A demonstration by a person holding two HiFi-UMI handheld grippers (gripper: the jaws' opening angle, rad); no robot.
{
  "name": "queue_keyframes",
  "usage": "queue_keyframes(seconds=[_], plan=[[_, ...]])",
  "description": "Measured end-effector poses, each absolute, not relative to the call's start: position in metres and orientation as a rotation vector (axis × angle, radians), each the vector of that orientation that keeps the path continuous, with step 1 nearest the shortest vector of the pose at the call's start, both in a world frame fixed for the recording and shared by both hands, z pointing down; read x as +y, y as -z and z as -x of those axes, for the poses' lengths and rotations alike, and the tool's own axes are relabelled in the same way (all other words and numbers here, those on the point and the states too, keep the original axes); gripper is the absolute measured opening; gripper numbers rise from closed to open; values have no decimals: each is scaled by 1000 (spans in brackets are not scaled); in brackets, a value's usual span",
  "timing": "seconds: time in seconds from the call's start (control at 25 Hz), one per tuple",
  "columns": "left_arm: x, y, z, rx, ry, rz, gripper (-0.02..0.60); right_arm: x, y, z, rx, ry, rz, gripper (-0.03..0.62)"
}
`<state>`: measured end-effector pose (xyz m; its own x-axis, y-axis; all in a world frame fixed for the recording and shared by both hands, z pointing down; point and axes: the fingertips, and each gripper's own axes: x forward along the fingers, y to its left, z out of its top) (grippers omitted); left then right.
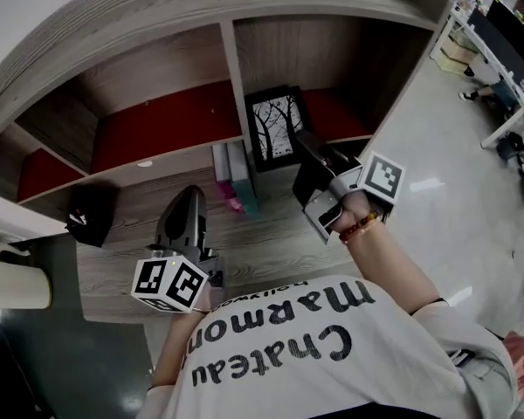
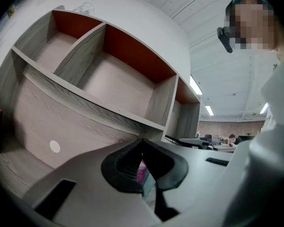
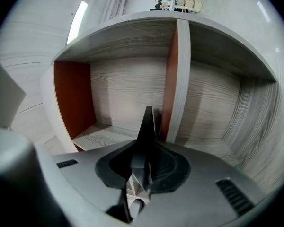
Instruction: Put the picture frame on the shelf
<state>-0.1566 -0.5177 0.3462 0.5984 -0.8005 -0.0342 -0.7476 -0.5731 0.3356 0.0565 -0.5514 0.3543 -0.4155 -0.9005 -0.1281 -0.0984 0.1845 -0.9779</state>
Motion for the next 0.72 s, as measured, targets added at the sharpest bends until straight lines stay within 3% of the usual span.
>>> queue_keyframes(seconds=[0.72], plan=[[-514, -347, 159, -1236, 285, -2539, 17, -557, -349, -55, 1909, 1189, 1322, 74]])
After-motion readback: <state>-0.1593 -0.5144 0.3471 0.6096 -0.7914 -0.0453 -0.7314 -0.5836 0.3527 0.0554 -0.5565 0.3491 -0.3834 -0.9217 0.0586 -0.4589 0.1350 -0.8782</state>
